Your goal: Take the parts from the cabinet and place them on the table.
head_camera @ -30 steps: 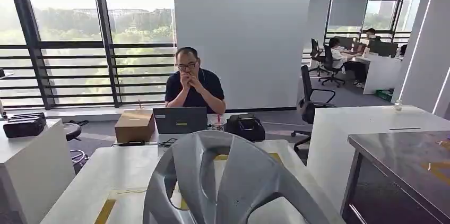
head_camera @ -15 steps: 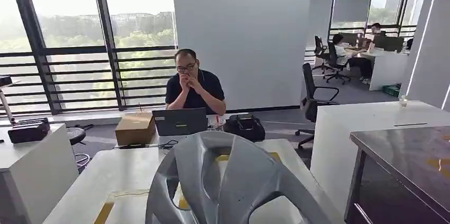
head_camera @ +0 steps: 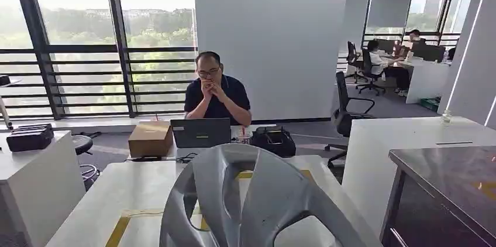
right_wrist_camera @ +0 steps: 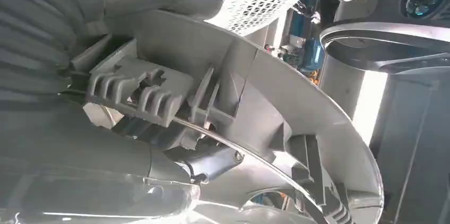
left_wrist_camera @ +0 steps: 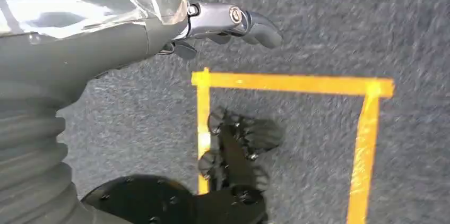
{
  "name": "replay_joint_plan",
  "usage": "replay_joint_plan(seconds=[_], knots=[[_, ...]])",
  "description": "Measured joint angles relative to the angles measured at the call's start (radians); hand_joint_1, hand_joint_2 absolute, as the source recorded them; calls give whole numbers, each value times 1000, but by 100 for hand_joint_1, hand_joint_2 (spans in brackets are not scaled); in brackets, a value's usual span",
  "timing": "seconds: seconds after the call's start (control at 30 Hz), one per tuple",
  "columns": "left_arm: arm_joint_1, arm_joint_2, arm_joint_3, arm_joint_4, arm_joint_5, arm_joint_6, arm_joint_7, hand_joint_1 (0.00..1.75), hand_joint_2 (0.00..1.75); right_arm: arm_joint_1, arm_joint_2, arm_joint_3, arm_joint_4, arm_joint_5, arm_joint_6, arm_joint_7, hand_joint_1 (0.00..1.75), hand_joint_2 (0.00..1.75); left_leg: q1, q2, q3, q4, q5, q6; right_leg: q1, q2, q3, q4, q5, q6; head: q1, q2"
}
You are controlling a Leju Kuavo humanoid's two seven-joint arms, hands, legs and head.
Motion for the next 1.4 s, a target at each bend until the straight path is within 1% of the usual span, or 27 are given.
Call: replay_joint_plan(seconds=[0.07, 0.1, 0.13, 0.17, 0.23, 0.27, 0.33, 0.4, 0.43, 0.5, 0.57, 0.6, 0.63, 0.67, 0.73, 0.77, 0.8, 0.9, 0.97, 1.0, 1.07, 1.13, 1.17, 1.2, 1.27, 1.3, 1.4], knots=[[0, -1, 0, 0, 0, -1, 0, 0, 175, 2, 0, 0, 0, -1, 0, 0, 175, 175, -3, 0, 2, 1, -5, 6, -2, 0, -99, 178, -64, -3, 2, 0], [0, -2, 0, 0, 0, -2, 0, 0, 175, 2, -1, 0, 0, -1, 0, 0, 175, 175, -3, -1, 3, 1, -7, 7, -3, 0, -138, 243, -76, 2, 1, 0], [0, -2, 0, 0, 0, -2, 0, 0, 175, 4, -2, 0, 0, -1, 0, 0, 175, 175, -3, -4, 6, 1, -10, 6, -4, 0, -151, 250, -66, 10, 2, 0], [0, -2, 0, 0, 0, -4, 0, 0, 175, 4, -2, 0, 0, -1, 0, 0, 175, 175, -3, -6, 12, 1, -14, 4, -6, 0, -136, 207, -38, 20, 3, 0], [0, -3, 0, 0, 0, -8, 0, 0, 175, 3, -2, 0, 0, -3, 0, 1, 175, 175, -2, -11, 29, 3, -26, -2, -10, 0, -52, 26, 48, 38, 4, 0], [0, -3, 0, 0, 0, -10, 0, 0, 175, 3, -3, 0, 0, -5, 0, 1, 175, 175, -4, -12, 32, 5, -34, -8, -11, -1, -11, -68, 82, 37, 6, 0], [0, -3, 0, 0, 0, -11, -1, 0, 175, 1, -3, 1, 0, -9, 0, 2, 175, 175, -12, -13, 32, 10, -45, -19, -5, 0, -1, -75, 76, 9, 3, 1], [0, -3, 1, 0, 0, -11, -1, 0, 175, 2, -3, 1, 0, -9, 0, 2, 175, 175, -6, -12, 35, 7, -48, -27, 2, 1, -2, -74, 71, -5, 2, 0], [-1, -3, 1, 0, 0, -11, -1, 0, 175, 1, -3, 1, 0, -10, 0, 2, 175, 175, -5, -11, 37, 9, -55, -34, -7, 1, 2, -78, 72, -12, 3, 0], [-1, -2, 2, 0, 0, -11, -2, 0, 175, 1, -2, 1, 0, -10, 0, 2, 175, 175, -2, -7, 3, 85, -96, -46, -11, 0, 13, -79, 67, -23, -1, 0], [-1, -2, 4, 0, 0, -11, -2, 0, 175, 1, 0, 1, 0, -11, 0, 2, 175, 175, 4, -4, -91, 259, -169, -55, -9, 0, 16, -79, 62, -30, -1, 0], [0, -3, 6, 0, 0, -11, -2, 0, 175, 1, 0, 2, 0, -11, 0, 2, 175, 175, 5, -3, -134, 330, -188, -57, -8, 0, 17, -79, 60, -32, -2, 1], [0, -3, 6, 0, -1, -11, -2, 0, 175, 2, 0, 3, 0, -10, 0, 3, 175, 175, 6, -3, -160, 359, -181, -56, -8, 1, 20, -79, 57, -32, -2, 0], [0, -3, 7, 0, -2, -11, -2, 0, 175, 2, 0, 3, 0, -10, 0, 4, 175, 175, 6, -3, -157, 328, -145, -55, -7, 3, 24, -79, 55, -32, -3, 0], [0, -3, 9, 0, -2, -11, -2, 0, 175, 2, 1, 2, 0, -8, 0, 4, 175, 175, 5, -3, -88, 158, -38, -47, -5, 6, 38, -79, 47, -29, -3, 0], [0, -2, 11, 0, -2, -11, -2, 0, 175, 2, 2, 2, 0, -4, 0, 3, 175, 175, 2, -3, -49, 69, 7, -36, -5, 6, 43, -80, 44, -27, -3, 0], [-1, 0, 14, -1, -3, -12, -2, 0, 175, 3, 2, 2, 0, 1, 0, 3, 175, 175, -5, -3, -32, 34, 1, -27, -1, 7, 44, -79, 41, -23, -2, 0], [5, -3, 17, -7, -6, -21, 0, 0, 175, 9, 3, -1, -3, 29, -10, 4, 175, 175, -10, -1, -31, 28, -1, -21, 1, 7, 38, -81, 41, -10, -2, 0], [11, -13, 25, -27, -14, -34, 10, 0, 175, 12, 3, -8, -10, 62, -24, 4, 175, 175, 2, 0, -15, 3, 11, -6, 1, 5, 37, -74, 32, 0, -2, 1], [11, -17, 27, -35, -17, -38, 12, 0, 175, 12, 3, -13, -11, 75, -30, 3, 175, 175, 1, 0, -12, -1, 12, 0, 5, 5, 19, -36, 10, -4, -2, 0], [11, -21, 31, -42, -24, -48, 16, 0, 175, 18, 1, -30, -16, 108, -41, -5, 175, 175, -1, 0, -13, -1, 11, 3, 2, 5, -66, 135, -60, -11, 3, 1], [11, -24, 35, -42, -34, -47, 16, 0, 175, 36, -3, -45, -19, 143, -44, -13, 175, 175, -2, -2, -12, 0, 10, 4, 2, 5, -131, 254, -90, -3, 4, 1], [11, -25, 39, -42, -35, -43, 14, 0, 175, 43, -6, -53, -22, 157, -45, -17, 175, 175, -2, -4, -11, 0, 9, 4, 0, 5, -128, 237, -77, 5, 4, 0], [11, -25, 39, -41, -39, -39, 10, 0, 175, 48, -8, -61, -25, 171, -45, -21, 175, 175, -2, -5, -11, 1, 8, 3, -2, 5, -101, 177, -46, 15, 5, 1], [5, -24, 41, -29, -43, -26, -8, 0, 175, 51, -15, -74, -34, 213, -53, -44, 175, 175, -2, -7, -10, 9, 3, -4, -9, 2, 2, -37, 37, 32, 5, 0], [0, -23, 43, -21, -45, -18, -16, 0, 175, 53, -22, -80, -39, 238, -59, -62, 175, 175, -8, -9, -11, 14, -2, -11, -5, 1, 19, -75, 45, 22, 6, 1], [-4, -19, 52, -6, -54, -13, -31, 0, 175, 64, -50, -101, -51, 323, -87, -118, 175, 175, -7, -9, -11, 16, -5, -24, 2, 3, 20, -77, 49, -4, 3, 0]])
